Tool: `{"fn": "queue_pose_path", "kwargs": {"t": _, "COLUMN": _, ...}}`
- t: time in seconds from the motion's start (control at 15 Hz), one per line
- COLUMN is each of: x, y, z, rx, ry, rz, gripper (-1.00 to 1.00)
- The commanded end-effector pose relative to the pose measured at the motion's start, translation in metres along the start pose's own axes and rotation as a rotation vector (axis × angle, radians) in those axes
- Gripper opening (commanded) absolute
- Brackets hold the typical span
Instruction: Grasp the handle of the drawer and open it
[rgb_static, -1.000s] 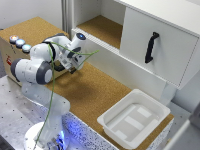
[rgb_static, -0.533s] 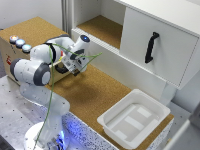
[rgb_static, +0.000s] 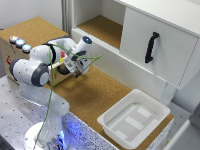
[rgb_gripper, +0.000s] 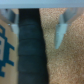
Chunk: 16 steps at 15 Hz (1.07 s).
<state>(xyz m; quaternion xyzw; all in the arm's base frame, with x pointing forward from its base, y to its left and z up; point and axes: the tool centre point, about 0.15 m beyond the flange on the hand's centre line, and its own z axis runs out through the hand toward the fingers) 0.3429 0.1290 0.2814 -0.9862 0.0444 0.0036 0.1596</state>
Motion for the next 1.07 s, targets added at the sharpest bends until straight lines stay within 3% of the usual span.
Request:
{"fn": "queue_pose_path", "kwargs": {"t": 0.0, "x": 0.004, "y": 0.002, "z": -0.01, "rx": -0.016, "ry": 0.057, "rz": -0.042, "gripper": 1.0}}
{"fn": "queue_pose_path", "kwargs": {"t": 0.27, "x": 0.009, "y": -0.005, "z": -0.025, "rx": -0.037, "ry": 0.085, "rz": -0.065, "gripper": 1.0}}
{"fn": "queue_pose_path", "kwargs": {"t": 0.53, "x": 0.007, "y": -0.022, "z": -0.065, "rx": -0.145, "ry": 0.184, "rz": -0.115, "gripper": 1.0}}
{"fn": "queue_pose_path", "kwargs": {"t": 0.73, "x": -0.002, "y": -0.055, "z": -0.111, "rx": -0.174, "ry": 0.275, "rz": -0.185, "gripper": 1.0}}
{"fn": "queue_pose_path", "kwargs": {"t": 1.0, "x": -0.014, "y": -0.118, "z": -0.147, "rx": -0.231, "ry": 0.299, "rz": -0.355, "gripper": 1.0}}
